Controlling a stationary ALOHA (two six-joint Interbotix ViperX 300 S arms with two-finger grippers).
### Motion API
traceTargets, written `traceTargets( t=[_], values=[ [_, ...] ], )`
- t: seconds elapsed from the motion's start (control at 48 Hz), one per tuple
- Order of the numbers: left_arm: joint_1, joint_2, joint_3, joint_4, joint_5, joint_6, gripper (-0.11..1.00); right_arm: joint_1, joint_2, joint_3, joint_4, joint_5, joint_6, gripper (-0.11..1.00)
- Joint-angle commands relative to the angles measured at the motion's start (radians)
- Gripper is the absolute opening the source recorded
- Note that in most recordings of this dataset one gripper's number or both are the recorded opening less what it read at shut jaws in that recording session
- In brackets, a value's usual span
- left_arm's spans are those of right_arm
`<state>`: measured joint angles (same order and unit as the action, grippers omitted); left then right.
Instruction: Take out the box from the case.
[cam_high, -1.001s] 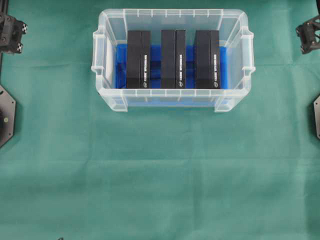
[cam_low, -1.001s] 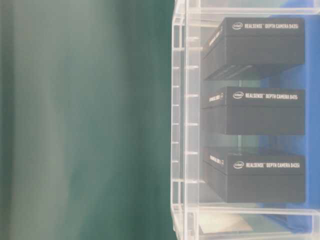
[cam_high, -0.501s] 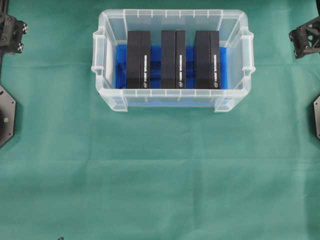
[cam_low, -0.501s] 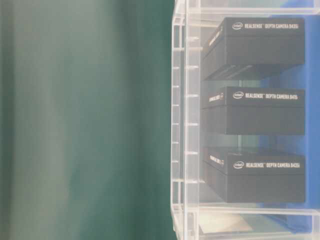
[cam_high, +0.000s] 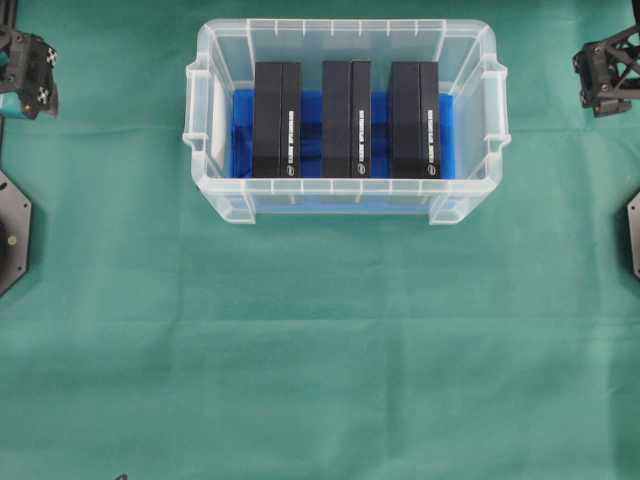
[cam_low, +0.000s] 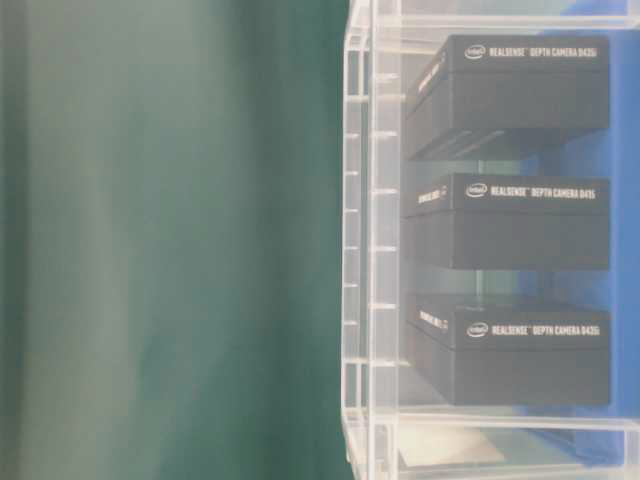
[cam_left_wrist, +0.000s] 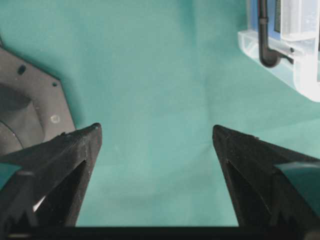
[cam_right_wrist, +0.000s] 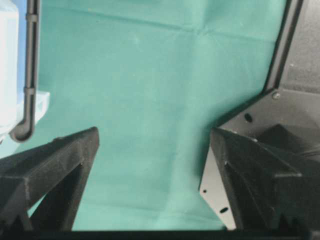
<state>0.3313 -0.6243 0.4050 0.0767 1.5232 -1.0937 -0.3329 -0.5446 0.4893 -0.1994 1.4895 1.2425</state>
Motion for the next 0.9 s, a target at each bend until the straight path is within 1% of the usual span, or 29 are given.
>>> traceTargets(
  t=[0.0,0.48,0.626,0.876],
  values=[
    [0.003,-0.002,-0.011,0.000,-0.005,0.002,0.91,0.000,0.000,-0.009,-0.006,-0.002,0.002,0.95],
    [0.002,-0.003,-0.009,-0.002,-0.003,-0.002,0.91,0.000,0.002,-0.009,-0.008,-0.003,0.003,0.95],
    [0.003,-0.003,-0.009,-0.002,-0.003,-0.002,0.91,0.000,0.002,-0.009,-0.011,-0.002,0.028,0.95],
    [0.002,-0.003,-0.011,-0.002,-0.002,-0.003,0.91,0.000,0.002,-0.009,-0.012,-0.005,0.032,0.95]
  ],
)
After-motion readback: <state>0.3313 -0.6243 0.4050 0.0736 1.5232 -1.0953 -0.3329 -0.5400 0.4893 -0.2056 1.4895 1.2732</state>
